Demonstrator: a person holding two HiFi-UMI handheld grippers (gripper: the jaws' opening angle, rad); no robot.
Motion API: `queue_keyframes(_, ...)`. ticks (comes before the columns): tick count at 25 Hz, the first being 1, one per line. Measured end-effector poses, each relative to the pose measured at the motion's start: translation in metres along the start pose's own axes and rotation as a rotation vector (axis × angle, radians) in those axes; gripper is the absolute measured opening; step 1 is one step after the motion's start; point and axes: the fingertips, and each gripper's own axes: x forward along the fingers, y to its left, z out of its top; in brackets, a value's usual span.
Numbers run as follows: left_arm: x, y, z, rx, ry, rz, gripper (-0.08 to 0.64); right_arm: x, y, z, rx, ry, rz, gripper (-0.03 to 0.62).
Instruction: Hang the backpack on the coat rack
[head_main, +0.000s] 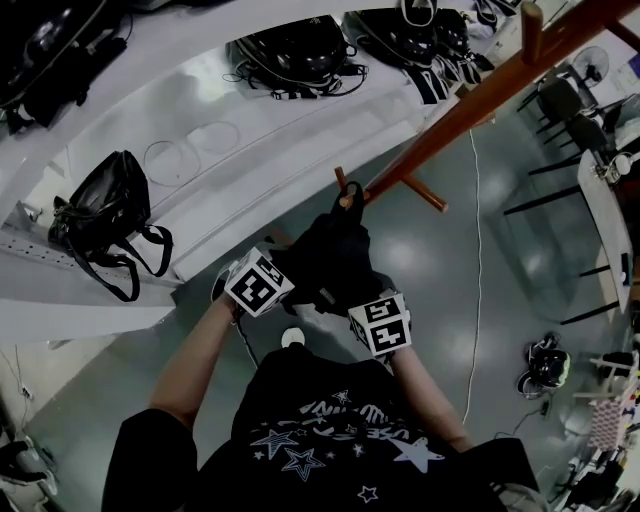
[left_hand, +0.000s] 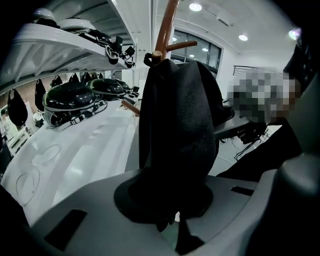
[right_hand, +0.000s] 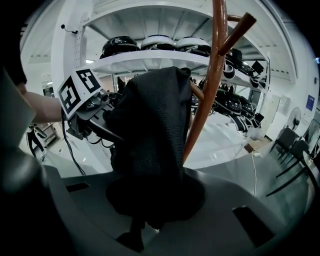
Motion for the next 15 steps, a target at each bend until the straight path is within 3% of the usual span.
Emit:
queue_keyframes(10,0.032,0.005,0.005,0.078,0.049,-0.050,0.060,0.014,-0.015,-0.018,0.077,0.056,-0.034,0.061)
queue_keyframes(15,0.046,0.004,0.004,0.084,0.060,-0.061,0.061,0.020,-0.026,-0.030,0.062,0.083,-0.054,0.061)
